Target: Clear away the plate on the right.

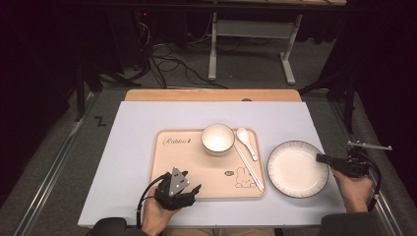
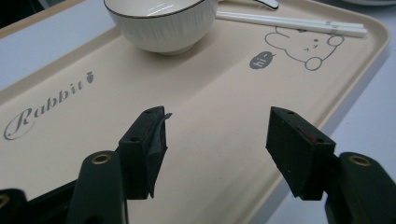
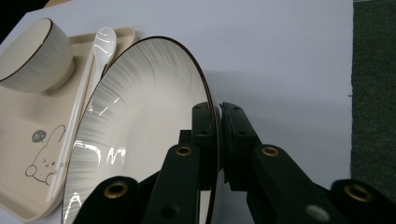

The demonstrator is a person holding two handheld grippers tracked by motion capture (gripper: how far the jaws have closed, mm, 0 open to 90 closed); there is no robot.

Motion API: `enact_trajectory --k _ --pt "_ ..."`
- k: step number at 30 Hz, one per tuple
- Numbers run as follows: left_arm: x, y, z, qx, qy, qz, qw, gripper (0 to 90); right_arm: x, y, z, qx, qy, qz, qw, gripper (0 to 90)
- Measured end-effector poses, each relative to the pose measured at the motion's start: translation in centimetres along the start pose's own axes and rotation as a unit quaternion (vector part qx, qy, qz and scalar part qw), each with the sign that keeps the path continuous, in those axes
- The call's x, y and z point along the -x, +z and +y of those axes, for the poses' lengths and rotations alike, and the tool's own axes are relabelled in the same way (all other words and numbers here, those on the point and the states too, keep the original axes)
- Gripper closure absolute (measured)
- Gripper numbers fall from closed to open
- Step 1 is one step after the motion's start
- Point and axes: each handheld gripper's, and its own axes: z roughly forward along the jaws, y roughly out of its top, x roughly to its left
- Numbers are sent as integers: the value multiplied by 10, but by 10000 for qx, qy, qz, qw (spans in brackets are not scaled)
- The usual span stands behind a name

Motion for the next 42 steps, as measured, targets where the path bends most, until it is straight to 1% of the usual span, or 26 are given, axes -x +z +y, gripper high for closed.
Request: enact_trajectory --k 2,4,5,6,7,9,11,12,13,15,16,17,19,20,22,26,29,31,32,33,35,37,38,40,42 --pt "1 2 1 -49 -4 -40 10000 376 0 -2 -1 63 33 58 10000 861" --pt "3 4 2 -94 -83 -68 9999 367 -1 -4 -2 74 48 73 9999 861" --pt "4 5 3 -140 -94 -102 9998 367 -2 -5 -3 75 14 69 9999 861" --pt "5 6 3 -186 -86 -116 9997 368 -3 -6 -3 67 16 57 10000 861" --pt "6 7 4 -223 -122 -142 9996 369 -4 -7 -4 60 27 44 10000 860" --pt "7 9 5 -278 -95 -169 9994 377 -6 -9 -6 75 -7 52 10000 860" --pt "8 12 6 -322 -133 -205 9992 382 -7 -11 -7 100 0 110 9999 860" --pt "9 12 6 -329 -144 -228 9991 383 -8 -12 -8 108 -2 135 9999 861" --pt "10 14 7 -299 -206 -263 9990 384 -10 -13 -9 111 16 142 9998 860" --pt "11 15 7 -330 -163 -305 9989 385 -12 -14 -10 122 -24 167 9998 860" --pt "12 16 8 -322 -191 -336 9987 385 -14 -15 -11 127 -19 162 9998 860" --pt "12 17 8 -339 -162 -352 9987 384 -16 -16 -12 170 -79 156 9997 860" --pt "13 19 8 -336 -207 -398 9984 383 -23 -19 -12 226 -164 171 9995 860" --pt "15 21 9 -354 -242 -462 9980 390 -25 -19 -11 232 -191 206 9993 860" --pt "17 23 9 -370 -234 -547 9975 411 -32 -20 -12 276 -232 297 9989 861" --pt "22 26 8 -429 -218 -687 9965 420 -44 -17 -12 246 -352 357 9984 861" --pt "24 29 10 -447 -308 -770 9956 417 -51 -13 -13 204 -406 416 9981 861" --pt "23 31 10 -456 -354 -793 9952 405 -58 -11 -13 235 -475 503 9973 861" --pt "22 32 11 -475 -416 -791 9949 391 -61 -11 -13 258 -533 507 9970 861" --pt "22 33 12 -455 -478 -787 9947 381 -67 -11 -12 260 -616 519 9964 861" --pt "22 33 13 -458 -440 -785 9949 378 -73 -8 -10 249 -699 607 9954 861" --pt "24 32 14 -412 -455 -807 9948 377 -80 -3 -7 207 -735 731 9944 861" --pt "24 32 15 -404 -468 -819 9947 376 -83 -1 -7 202 -755 769 9940 861" --pt "24 32 17 -402 -555 -847 9940 375 -88 5 -5 142 -825 831 9930 861" --pt "24 33 18 -416 -572 -852 9939 374 -93 10 -4 86 -855 866 9925 861"
